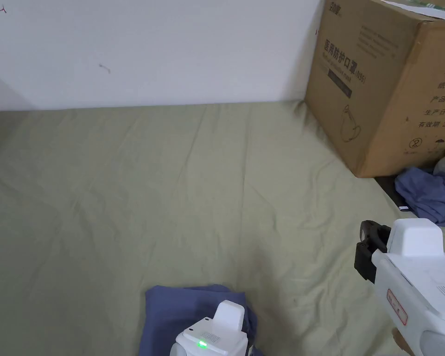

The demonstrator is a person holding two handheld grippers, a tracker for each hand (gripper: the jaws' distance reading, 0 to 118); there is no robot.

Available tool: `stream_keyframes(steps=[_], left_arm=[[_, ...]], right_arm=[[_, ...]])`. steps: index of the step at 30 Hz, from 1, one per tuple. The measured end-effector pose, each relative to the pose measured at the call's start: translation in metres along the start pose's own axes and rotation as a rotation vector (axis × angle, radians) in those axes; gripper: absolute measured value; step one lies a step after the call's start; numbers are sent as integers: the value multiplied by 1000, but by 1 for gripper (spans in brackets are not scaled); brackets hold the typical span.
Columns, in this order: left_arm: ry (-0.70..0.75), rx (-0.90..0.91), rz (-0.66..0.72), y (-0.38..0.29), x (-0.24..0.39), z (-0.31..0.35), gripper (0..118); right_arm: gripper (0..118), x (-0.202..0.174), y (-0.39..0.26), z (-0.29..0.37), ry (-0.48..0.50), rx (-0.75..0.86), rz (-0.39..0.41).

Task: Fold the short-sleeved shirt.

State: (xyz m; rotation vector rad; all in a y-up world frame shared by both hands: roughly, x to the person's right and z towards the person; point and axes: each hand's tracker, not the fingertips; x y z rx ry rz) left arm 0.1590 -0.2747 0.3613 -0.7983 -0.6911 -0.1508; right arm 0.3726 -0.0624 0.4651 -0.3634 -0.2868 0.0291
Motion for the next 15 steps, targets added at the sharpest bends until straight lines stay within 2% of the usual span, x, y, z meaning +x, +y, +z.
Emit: stream_keyframes(steps=[7,15], left_arm=[[10,189,20,31,-15,54,0],[140,422,23,82,-56,142,0]], right_arm=[[0,-5,8,11,11,28,4],[0,-27,27,25,48,97,7]])
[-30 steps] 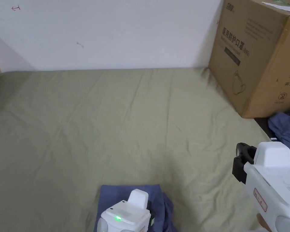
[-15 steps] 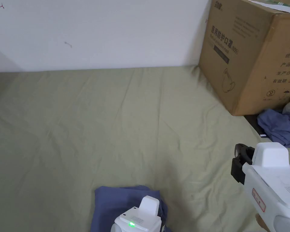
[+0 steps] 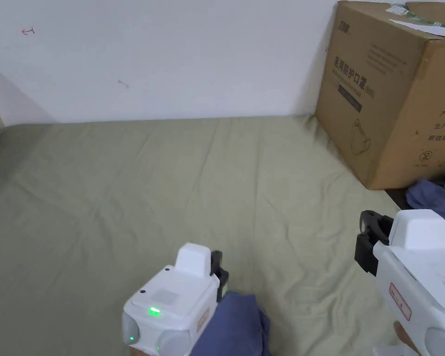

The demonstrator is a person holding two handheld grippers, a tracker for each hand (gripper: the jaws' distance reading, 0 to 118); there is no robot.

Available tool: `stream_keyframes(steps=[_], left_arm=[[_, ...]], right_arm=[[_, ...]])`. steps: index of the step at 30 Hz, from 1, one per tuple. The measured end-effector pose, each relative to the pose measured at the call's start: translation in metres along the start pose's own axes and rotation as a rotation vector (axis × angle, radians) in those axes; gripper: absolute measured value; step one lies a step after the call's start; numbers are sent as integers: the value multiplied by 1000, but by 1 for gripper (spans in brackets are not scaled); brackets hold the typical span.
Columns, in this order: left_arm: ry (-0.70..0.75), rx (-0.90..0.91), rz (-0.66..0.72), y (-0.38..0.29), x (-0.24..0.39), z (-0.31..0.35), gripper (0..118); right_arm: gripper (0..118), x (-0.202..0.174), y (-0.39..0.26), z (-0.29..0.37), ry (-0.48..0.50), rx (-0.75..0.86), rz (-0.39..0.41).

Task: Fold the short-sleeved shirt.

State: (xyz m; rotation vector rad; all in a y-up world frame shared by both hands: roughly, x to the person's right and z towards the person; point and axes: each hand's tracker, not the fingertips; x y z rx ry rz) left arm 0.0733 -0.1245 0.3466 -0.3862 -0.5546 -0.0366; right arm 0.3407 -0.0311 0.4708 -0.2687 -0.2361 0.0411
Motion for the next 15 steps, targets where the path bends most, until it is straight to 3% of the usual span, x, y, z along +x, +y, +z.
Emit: stream_keyframes(steps=[15], left_arm=[[303,231,-32,66,-95,91,0]], right_arm=[[0,-48,30,11,74,122,11]])
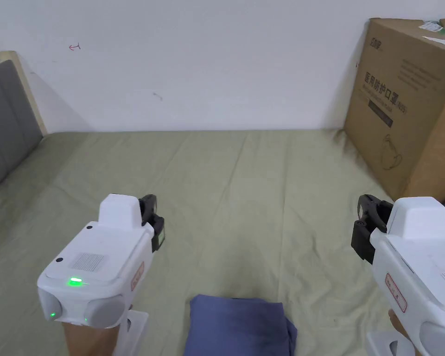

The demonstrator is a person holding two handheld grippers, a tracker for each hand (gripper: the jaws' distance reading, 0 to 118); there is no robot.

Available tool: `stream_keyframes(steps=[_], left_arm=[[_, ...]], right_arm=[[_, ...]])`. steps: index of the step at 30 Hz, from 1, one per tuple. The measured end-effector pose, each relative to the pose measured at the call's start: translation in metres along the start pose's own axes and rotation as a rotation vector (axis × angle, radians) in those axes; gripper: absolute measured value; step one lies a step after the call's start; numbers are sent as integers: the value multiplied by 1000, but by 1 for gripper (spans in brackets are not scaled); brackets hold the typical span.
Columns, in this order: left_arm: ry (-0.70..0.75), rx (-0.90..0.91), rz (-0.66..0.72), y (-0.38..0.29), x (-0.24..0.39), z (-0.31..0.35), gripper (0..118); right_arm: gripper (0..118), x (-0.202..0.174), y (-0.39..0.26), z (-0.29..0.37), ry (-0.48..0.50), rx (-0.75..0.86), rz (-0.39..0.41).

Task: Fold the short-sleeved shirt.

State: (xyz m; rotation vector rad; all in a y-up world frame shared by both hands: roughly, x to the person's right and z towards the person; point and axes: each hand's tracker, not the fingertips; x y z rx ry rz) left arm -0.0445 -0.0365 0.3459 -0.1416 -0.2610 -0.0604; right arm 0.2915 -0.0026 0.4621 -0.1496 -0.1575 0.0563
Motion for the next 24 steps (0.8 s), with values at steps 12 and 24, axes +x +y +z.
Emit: stream_keyframes(steps=[12,24], left_arm=[[111,23,69,-5,-39,18,0],[119,8,95,-14,-48,28,0]], right_arm=[[0,-10,-13,-5,22,20,-16],[0,-57,-117,-58,105,-176,-14]])
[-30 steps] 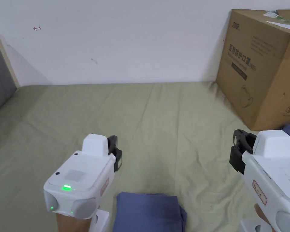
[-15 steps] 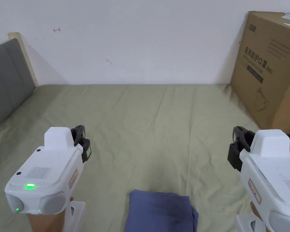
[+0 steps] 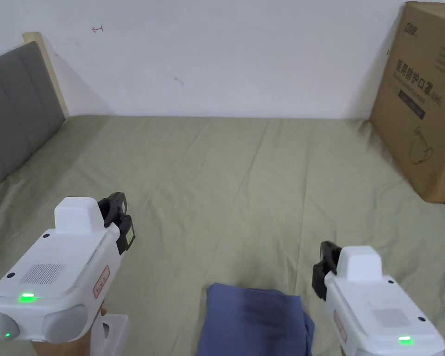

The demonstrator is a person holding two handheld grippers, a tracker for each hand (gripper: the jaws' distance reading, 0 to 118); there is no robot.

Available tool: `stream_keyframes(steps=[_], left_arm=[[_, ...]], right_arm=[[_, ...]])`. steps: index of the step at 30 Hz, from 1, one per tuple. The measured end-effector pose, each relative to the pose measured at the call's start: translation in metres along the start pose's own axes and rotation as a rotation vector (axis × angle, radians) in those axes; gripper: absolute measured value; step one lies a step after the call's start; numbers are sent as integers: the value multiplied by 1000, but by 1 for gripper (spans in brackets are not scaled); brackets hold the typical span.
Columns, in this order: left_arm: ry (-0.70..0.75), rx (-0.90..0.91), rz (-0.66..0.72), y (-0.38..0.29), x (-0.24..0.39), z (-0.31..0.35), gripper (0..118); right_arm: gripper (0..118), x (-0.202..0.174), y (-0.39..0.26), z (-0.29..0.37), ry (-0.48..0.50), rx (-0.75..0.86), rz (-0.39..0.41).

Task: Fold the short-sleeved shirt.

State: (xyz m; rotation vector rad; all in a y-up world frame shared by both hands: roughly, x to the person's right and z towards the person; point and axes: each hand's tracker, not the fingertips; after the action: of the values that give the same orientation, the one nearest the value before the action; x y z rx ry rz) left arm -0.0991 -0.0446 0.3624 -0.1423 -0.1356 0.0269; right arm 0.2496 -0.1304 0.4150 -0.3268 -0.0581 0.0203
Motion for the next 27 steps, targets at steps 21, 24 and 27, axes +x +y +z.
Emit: stream_keyframes(steps=[21,24,27], left_arm=[[-182,-370,185,-75,-1,-46,3],[-256,-563,326,-99,4,-69,25],[-302,-773,432,-131,14,-96,79]], right_arm=[[0,-49,-150,-75,27,-357,96],[0,-45,-150,-74,30,-357,49],[0,-44,-151,-72,34,-352,46]])
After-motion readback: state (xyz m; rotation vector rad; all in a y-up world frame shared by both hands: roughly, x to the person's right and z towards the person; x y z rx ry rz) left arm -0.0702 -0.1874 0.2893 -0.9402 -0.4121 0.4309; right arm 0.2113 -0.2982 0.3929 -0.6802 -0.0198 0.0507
